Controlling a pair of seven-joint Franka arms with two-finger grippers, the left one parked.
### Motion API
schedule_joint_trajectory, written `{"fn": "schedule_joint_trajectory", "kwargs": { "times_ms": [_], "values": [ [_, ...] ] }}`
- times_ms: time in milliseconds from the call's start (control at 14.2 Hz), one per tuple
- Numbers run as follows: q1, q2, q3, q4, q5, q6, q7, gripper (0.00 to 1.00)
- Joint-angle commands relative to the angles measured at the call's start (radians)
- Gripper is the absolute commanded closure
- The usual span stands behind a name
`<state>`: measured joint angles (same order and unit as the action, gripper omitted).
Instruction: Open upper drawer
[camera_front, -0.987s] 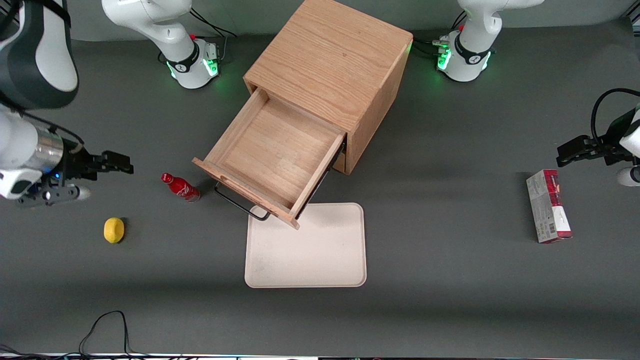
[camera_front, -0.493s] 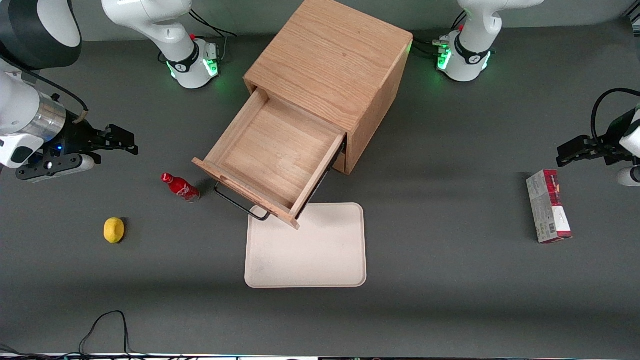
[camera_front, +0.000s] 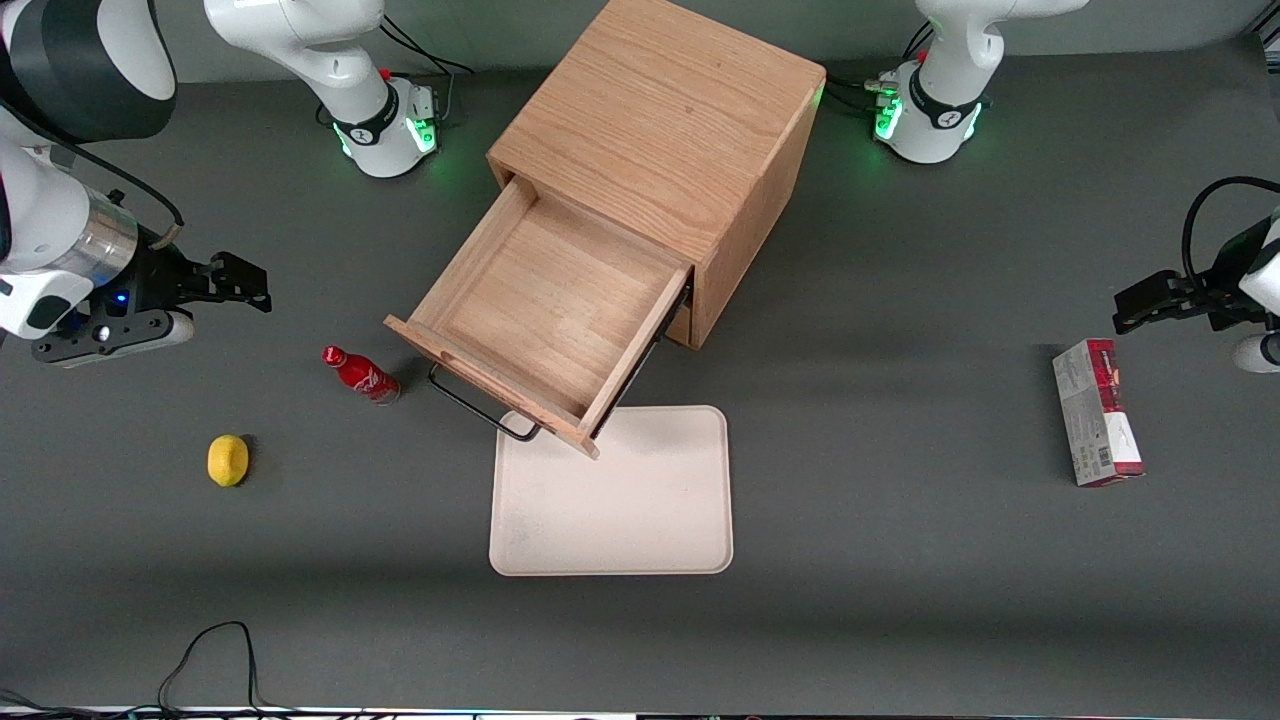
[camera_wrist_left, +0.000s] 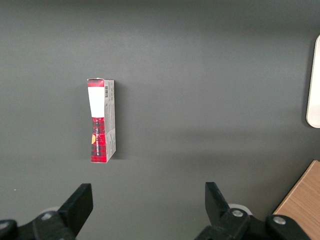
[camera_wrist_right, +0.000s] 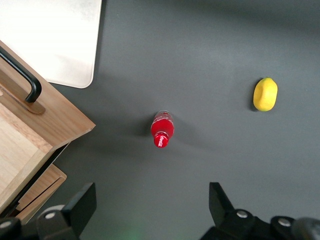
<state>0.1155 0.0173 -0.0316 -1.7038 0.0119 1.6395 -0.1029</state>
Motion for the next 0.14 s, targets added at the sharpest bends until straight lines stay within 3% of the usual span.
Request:
{"fn": "schedule_joint_trajectory", "kwargs": {
  "times_ms": [0,70],
  "values": [
    [0.026,0.029,-0.034,0.049,-0.024,-0.026,0.023,0.00],
    [0.026,0.033,-0.034,0.058,-0.024,-0.038,0.023,0.00]
  ]
}}
